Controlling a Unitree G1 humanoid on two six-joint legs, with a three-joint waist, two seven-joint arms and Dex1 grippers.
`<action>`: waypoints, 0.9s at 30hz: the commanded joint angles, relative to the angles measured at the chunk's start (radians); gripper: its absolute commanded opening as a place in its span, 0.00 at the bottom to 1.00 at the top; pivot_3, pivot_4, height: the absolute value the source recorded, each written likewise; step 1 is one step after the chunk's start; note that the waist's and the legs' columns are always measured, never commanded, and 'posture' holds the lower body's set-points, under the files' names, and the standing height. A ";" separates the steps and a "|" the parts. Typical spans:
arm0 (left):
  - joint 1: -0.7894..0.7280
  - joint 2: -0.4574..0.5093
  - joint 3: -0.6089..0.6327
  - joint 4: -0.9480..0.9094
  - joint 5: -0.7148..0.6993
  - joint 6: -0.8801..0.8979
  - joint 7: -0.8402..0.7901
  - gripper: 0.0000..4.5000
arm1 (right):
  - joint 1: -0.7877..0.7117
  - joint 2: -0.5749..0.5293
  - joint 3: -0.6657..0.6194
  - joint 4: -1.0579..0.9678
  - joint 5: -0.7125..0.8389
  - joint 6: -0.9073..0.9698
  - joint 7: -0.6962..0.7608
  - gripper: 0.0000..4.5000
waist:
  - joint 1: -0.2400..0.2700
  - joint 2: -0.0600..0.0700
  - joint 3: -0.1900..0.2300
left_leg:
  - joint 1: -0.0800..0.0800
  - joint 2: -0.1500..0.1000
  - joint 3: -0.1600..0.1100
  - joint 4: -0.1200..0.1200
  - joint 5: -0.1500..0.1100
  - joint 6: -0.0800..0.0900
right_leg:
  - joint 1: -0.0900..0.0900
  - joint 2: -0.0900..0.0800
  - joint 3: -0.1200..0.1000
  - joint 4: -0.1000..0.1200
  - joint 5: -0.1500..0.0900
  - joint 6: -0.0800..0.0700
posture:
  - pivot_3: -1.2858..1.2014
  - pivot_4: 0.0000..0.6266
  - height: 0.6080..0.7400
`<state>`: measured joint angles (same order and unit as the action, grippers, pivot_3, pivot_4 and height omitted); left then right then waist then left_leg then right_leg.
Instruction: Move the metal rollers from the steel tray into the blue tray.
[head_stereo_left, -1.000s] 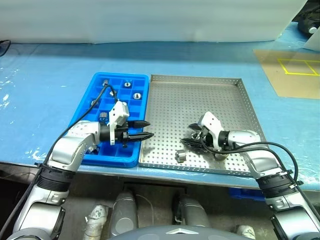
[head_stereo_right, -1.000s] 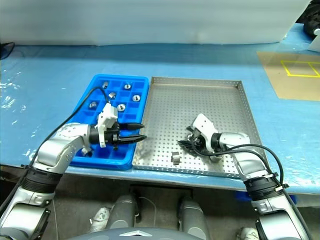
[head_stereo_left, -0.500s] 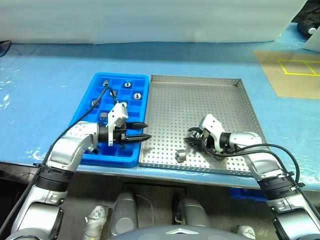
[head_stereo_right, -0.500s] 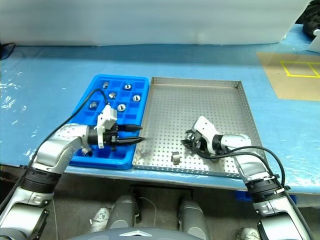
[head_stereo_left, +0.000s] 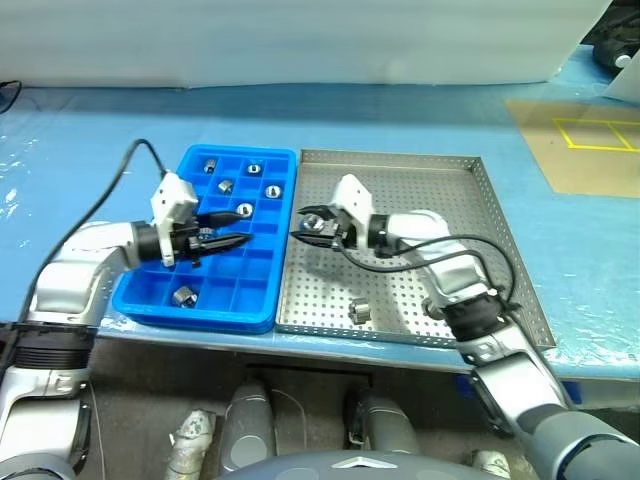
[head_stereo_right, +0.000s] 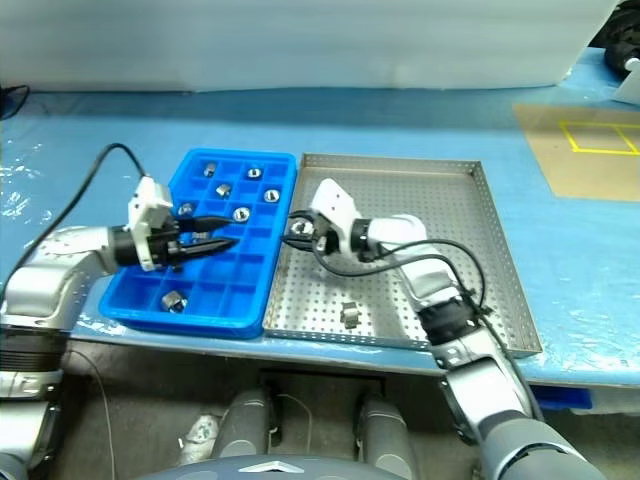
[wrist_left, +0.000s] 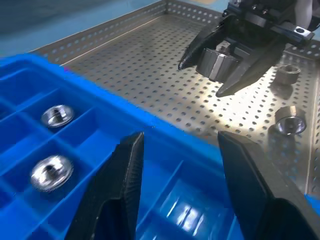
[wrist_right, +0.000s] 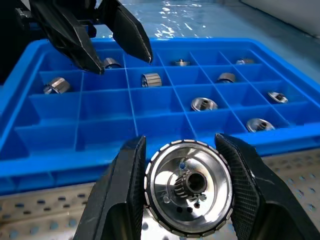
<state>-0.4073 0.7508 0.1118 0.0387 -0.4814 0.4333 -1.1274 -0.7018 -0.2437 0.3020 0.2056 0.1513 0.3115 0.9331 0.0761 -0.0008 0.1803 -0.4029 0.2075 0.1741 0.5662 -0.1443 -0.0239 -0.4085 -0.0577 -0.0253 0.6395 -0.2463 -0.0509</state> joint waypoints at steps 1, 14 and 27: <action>0.025 0.042 0.082 -0.013 -0.002 -0.018 0.029 0.55 | -0.082 0.063 0.017 0.148 -0.033 -0.116 0.001 0.39 | 0.004 0.000 0.000 | 0.000 0.000 0.000 0.000 0.000 0.000 | 0.000 0.000 0.000 0.000 0.000 0.000 | 0.56 0.24 1.00; 0.119 0.029 0.115 -0.133 -0.049 0.032 0.104 0.55 | -0.155 0.204 0.010 0.377 -0.076 -0.255 -0.029 0.39 | 0.026 0.000 0.000 | -0.001 0.000 -0.001 -0.001 0.002 -0.004 | -0.002 0.000 -0.001 0.000 0.000 0.000 | 0.57 0.24 1.00; 0.082 -0.001 0.054 -0.132 -0.050 0.047 0.089 0.55 | -0.140 0.201 -0.055 0.397 -0.118 -0.308 -0.200 0.82 | 0.021 0.000 0.000 | -0.002 0.000 -0.001 -0.002 0.003 -0.006 | -0.003 0.000 -0.001 0.001 0.000 0.000 | 0.55 0.24 1.00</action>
<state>-0.3105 0.7509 0.1643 -0.0652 -0.5165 0.4792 -1.0295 -0.8366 -0.0353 0.2835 0.6496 0.0167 0.0183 0.7471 0.0969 -0.0012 0.1805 -0.4045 0.2079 0.1731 0.5641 -0.1411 -0.0295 -0.4115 -0.0578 -0.0257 0.6403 -0.2463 -0.0510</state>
